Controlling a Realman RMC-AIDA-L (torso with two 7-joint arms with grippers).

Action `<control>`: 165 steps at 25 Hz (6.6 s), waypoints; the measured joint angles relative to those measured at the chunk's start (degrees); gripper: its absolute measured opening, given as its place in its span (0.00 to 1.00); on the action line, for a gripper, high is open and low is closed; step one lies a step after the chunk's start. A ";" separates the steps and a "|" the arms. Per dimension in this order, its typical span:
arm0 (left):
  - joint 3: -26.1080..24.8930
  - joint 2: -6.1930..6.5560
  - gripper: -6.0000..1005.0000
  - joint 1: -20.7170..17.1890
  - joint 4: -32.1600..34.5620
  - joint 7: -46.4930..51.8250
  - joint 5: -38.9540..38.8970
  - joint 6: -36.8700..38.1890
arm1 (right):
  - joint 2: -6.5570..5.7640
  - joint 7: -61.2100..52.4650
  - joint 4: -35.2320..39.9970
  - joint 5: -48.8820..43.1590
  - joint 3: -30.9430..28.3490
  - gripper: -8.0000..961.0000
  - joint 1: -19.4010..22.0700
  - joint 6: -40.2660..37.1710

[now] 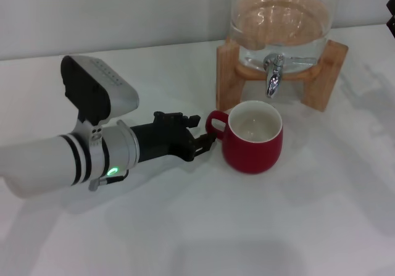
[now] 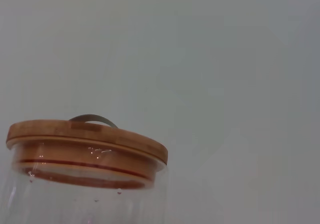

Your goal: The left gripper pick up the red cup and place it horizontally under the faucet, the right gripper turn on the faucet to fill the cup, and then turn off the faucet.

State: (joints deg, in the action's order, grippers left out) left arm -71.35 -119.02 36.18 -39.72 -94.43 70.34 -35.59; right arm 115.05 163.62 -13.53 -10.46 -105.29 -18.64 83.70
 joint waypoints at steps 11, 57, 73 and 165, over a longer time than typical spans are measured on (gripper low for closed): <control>0.04 0.02 0.47 1.45 -0.23 0.23 0.03 -2.54 | 0.00 0.04 0.09 0.23 -0.14 0.63 0.09 0.24; -3.30 -0.07 0.47 0.45 -3.13 1.74 2.23 -5.64 | 0.00 -0.41 0.67 -0.01 0.53 0.63 1.71 2.25; -4.27 -0.09 0.47 -0.84 -4.40 3.16 8.05 -10.75 | 0.00 -0.41 0.58 -0.09 1.93 0.63 0.92 2.39; -29.04 -0.34 0.71 -19.69 1.18 -66.72 -65.03 -25.23 | -0.43 -5.76 0.35 -20.20 -0.91 0.63 0.93 5.85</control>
State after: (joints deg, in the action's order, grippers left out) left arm -100.39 -119.35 16.49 -38.55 -161.14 5.31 -60.81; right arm 114.62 157.85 -13.19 -30.66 -106.20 -17.71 89.54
